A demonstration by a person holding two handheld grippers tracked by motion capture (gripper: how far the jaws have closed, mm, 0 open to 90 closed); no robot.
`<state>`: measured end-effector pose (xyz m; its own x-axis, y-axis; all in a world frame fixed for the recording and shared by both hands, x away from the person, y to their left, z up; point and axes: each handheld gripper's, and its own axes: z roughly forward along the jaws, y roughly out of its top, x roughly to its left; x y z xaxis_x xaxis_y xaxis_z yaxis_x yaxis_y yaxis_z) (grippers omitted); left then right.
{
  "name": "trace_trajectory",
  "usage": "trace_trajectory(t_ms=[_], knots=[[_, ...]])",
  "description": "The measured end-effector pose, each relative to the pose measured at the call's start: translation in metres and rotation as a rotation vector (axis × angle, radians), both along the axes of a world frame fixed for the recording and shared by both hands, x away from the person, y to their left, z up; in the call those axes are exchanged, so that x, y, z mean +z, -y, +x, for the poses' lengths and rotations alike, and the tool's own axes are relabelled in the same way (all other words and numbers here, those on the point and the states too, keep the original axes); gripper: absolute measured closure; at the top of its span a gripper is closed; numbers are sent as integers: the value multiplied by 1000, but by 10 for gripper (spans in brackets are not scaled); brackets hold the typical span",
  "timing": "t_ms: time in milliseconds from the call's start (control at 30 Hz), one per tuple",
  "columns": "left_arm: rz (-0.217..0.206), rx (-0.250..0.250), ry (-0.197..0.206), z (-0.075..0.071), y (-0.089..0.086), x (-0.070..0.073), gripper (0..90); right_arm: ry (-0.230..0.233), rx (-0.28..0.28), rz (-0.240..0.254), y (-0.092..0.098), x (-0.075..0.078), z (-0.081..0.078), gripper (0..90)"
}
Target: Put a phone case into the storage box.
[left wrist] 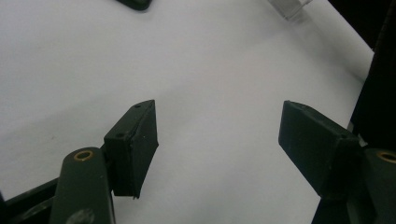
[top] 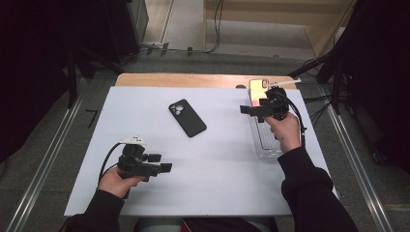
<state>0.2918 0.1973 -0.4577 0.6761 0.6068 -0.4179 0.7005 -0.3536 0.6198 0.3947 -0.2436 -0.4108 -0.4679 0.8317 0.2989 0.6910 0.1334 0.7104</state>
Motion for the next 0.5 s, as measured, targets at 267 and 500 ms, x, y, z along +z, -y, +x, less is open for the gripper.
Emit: trace_trajectory(t_ms=[267, 500], knots=[[0, -15, 16, 3, 2, 2, 283, -1, 63, -7, -5, 0, -26, 112], [-9, -34, 26, 5, 5, 4, 282, -7, 133, 2, -13, -2, -48, 123]])
